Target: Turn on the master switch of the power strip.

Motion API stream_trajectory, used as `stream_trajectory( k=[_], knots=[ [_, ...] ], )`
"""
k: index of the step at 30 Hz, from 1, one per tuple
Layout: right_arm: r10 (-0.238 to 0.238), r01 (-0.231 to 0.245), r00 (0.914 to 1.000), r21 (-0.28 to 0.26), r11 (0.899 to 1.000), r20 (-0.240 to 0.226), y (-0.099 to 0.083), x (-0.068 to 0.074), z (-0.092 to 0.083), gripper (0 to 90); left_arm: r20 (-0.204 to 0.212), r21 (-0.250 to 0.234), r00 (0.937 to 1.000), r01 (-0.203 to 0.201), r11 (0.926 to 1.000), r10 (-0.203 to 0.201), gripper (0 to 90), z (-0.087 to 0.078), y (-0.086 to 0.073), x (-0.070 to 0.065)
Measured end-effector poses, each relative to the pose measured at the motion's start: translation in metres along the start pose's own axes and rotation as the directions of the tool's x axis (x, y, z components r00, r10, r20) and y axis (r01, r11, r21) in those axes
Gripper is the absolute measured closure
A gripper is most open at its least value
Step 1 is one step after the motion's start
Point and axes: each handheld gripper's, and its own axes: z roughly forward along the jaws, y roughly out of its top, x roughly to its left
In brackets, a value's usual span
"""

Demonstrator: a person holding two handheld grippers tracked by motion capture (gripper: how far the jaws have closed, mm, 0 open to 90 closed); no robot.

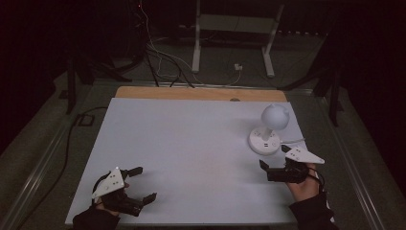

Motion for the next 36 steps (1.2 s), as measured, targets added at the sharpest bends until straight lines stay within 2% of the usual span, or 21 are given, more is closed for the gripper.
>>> stream_trajectory(
  k=[10,19,26,29,32,33,36],
  knots=[
    [0.032,-0.033,0.9991,0.025,0.999,0.029,-0.002,-0.016,0.003,0.0,0.0,0.0,1.0,0.001,1.0,-0.001,0.3,0.0,0.0,0.0],
    [0.054,-0.055,0.9984,0.031,0.998,0.016,-0.003,-0.028,0.008,0.0,0.002,-0.001,1.0,0.003,1.0,-0.003,0.3,0.0,0.0,0.0],
    [0.11,-0.111,0.9936,0.038,0.993,0.027,-0.002,-0.04,0.012,0.0,0.002,-0.001,1.0,0.004,1.0,-0.004,0.3,0.0,0.0,0.0],
    [0.115,-0.116,0.9931,0.042,0.992,0.022,-0.001,-0.044,0.014,0.0,0.002,-0.002,1.0,0.006,1.0,-0.006,0.3,0.0,0.0,0.0],
    [0.111,-0.113,0.9933,0.043,0.993,0.032,-0.001,-0.047,0.017,0.0,0.001,0.0,1.0,0.005,1.0,-0.005,0.3,0.0,0.0,0.001],
    [0.118,-0.12,0.9916,0.043,0.992,0.053,-0.001,-0.047,0.019,0.0,0.002,0.0,1.0,0.006,1.0,-0.006,0.3,0.0,0.0,0.001],
    [0.137,-0.139,0.9886,0.036,0.99,0.064,-0.001,-0.048,0.023,0.0,0.003,0.002,1.0,0.008,1.0,-0.008,0.3,0.001,0.0,0.001]
  ],
)
